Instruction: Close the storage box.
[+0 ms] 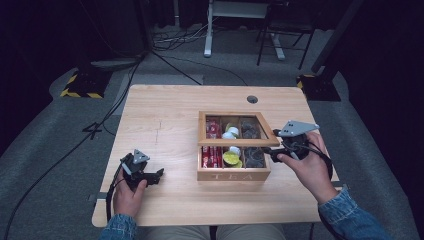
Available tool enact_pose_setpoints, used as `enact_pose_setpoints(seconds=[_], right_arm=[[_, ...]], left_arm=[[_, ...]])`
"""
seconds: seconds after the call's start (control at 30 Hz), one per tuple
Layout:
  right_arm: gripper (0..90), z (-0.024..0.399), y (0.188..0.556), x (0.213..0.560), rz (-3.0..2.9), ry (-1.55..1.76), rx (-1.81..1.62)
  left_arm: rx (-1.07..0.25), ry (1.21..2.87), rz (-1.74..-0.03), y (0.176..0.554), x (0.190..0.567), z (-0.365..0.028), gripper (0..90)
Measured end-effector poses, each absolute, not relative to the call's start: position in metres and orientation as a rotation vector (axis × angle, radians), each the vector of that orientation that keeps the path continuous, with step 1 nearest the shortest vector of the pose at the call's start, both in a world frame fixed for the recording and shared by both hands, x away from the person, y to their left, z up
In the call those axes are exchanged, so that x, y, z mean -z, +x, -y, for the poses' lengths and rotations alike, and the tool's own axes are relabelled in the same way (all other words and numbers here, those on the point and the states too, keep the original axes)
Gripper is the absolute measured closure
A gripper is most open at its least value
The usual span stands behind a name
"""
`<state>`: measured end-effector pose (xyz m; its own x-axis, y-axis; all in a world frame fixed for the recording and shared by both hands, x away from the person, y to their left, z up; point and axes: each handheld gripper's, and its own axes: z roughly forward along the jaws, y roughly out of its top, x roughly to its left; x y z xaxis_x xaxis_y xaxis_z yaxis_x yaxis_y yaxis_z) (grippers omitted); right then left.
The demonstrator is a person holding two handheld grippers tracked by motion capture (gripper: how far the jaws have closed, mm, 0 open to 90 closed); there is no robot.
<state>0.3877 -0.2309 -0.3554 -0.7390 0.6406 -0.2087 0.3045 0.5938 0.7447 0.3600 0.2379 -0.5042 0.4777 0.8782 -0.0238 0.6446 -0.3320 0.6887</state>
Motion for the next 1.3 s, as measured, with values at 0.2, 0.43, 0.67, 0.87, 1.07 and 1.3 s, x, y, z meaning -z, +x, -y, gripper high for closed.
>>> enact_pose_setpoints(seconds=[0.2, 0.43, 0.67, 0.87, 1.07, 1.3], right_arm=[[30.8, 0.229, 0.381, 0.363, -2.385, 0.719, -0.93], [30.1, 0.229, 0.376, 0.373, -2.407, 0.703, -0.893], [28.6, 0.226, 0.371, 0.384, -2.429, 0.681, -0.84], [28.0, 0.227, 0.368, 0.393, -2.451, 0.686, -0.826], [28.1, 0.228, 0.366, 0.401, -2.475, 0.694, -0.811], [28.4, 0.228, 0.363, 0.409, -2.502, 0.709, -0.798]], left_arm=[[-0.471, 2.087, -1.255, 0.36, 0.504, -0.238, 13.5], [-0.471, 2.089, -1.253, 0.36, 0.504, -0.238, 13.5], [-0.47, 2.089, -1.253, 0.36, 0.504, -0.238, 13.5], [-0.474, 2.086, -1.254, 0.36, 0.504, -0.238, 13.5], [-0.471, 2.089, -1.254, 0.36, 0.504, -0.238, 13.4], [-0.476, 2.088, -1.257, 0.36, 0.504, -0.237, 13.3]])
